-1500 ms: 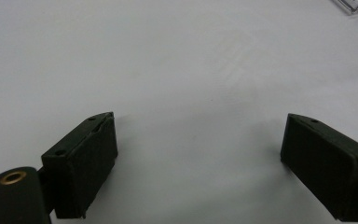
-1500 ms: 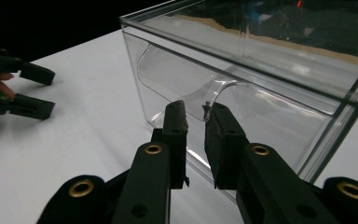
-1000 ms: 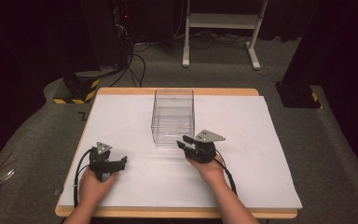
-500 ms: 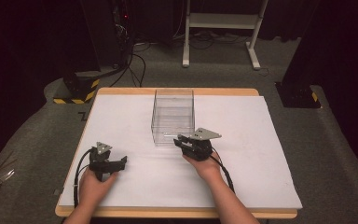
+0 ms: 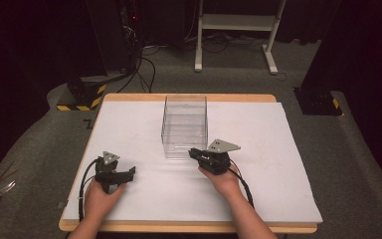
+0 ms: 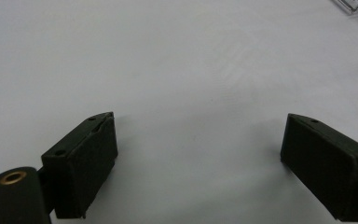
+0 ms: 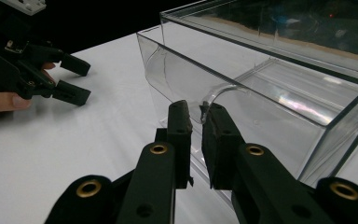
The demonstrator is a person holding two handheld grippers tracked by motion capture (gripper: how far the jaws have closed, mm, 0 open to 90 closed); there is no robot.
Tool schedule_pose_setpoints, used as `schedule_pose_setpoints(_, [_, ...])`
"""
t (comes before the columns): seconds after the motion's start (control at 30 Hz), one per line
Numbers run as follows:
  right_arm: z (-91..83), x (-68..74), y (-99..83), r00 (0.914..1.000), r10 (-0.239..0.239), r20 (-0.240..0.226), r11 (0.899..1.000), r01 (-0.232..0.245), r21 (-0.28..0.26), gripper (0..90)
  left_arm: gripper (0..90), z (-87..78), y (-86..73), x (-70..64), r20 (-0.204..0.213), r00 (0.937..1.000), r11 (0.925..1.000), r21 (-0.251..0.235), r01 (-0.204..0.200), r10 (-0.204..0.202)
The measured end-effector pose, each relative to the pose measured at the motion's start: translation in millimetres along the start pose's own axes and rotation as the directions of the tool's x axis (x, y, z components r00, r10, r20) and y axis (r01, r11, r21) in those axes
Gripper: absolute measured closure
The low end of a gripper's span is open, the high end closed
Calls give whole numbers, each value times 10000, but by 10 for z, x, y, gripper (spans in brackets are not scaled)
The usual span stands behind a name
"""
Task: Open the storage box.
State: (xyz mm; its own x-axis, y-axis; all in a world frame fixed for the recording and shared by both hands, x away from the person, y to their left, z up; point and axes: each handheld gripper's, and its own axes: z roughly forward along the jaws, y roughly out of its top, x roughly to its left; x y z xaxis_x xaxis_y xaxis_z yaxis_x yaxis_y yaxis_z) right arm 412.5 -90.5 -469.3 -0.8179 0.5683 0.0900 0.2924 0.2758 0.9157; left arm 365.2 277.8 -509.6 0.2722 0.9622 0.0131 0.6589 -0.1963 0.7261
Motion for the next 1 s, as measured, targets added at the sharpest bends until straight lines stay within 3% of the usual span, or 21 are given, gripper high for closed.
schedule_pose_setpoints(0.5, [-122,98,-66,9994,-147,-302,9999,148,22,839,112,0,0,-1,4,10000,10000,-3,20,-20])
schedule_pose_setpoints(1.0, [-280,293,-140,9974,-395,-606,9991,402,108,847,112,0,0,0,-1,10000,10000,-2,-6,6])
